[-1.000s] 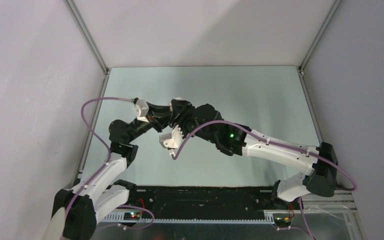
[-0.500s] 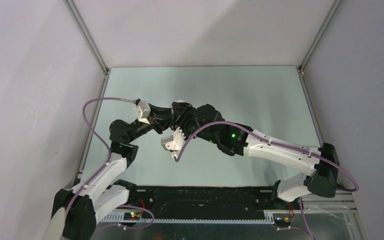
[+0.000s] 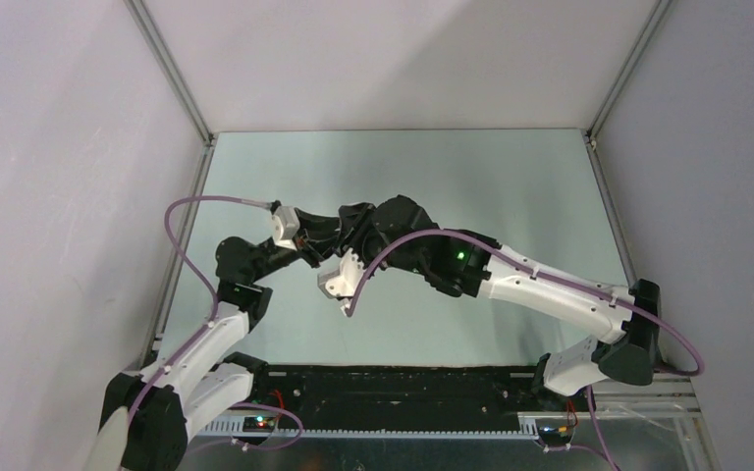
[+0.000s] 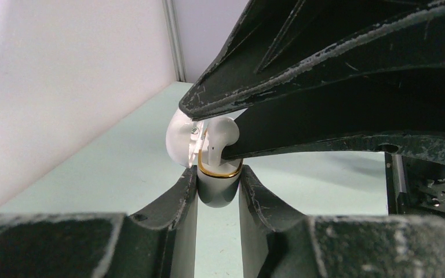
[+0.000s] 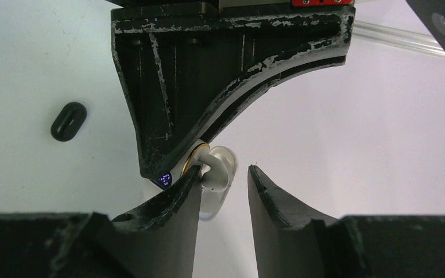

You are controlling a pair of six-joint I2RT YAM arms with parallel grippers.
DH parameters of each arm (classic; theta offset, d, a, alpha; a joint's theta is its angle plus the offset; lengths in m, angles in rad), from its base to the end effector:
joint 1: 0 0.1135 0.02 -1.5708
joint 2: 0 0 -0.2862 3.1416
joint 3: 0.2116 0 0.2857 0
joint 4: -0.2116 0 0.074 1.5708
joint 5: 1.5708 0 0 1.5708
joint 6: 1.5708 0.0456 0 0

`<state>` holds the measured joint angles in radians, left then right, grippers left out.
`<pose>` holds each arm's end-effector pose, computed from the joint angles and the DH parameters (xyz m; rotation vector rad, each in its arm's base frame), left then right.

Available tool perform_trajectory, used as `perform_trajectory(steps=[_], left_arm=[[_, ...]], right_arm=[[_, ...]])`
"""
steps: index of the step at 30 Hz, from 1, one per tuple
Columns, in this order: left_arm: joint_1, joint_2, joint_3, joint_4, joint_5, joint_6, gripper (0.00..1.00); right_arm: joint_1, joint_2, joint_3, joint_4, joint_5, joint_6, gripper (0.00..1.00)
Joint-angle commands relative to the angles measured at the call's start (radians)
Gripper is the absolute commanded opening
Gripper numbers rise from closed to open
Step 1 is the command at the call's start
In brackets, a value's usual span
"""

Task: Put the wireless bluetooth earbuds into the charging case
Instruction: Insert the left earbud into the left side groove of the charging case.

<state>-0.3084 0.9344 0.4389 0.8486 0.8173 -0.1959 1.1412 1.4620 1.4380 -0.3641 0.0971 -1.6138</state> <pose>0.2023 -0.0993 0.3000 0.7993 1.1387 -0.9185 0.1623 0.3437 0.4061 -1.9287 0.4433 -0.4044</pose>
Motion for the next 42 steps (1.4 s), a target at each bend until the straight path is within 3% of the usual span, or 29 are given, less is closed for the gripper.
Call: perform_trajectory(steps=[1, 18, 34, 38, 42], left_arm=[[-0.005, -0.038, 0.02, 0.077, 0.008, 0.062, 0.0], [-0.006, -0.033, 0.021, 0.052, 0.002, 0.073, 0.0], [-0.006, -0.036, 0.017, 0.017, -0.001, 0.068, 0.0], [-0.004, -0.038, 0.021, -0.031, 0.017, 0.081, 0.0], [0.014, -0.043, 0.033, -0.12, 0.049, 0.111, 0.0]], right_arm=[[-0.004, 0.044, 0.063, -0.192, -0.005, 0.072, 0.4], [-0.017, 0.067, 0.189, -0.353, -0.046, 0.111, 0.45], [-0.021, 0.043, 0.257, -0.392, -0.038, 0.199, 0.52], [-0.019, 0.039, 0.346, -0.438, -0.065, 0.324, 0.58], [-0.029, 0.074, 0.48, -0.546, -0.141, 0.627, 0.62]])
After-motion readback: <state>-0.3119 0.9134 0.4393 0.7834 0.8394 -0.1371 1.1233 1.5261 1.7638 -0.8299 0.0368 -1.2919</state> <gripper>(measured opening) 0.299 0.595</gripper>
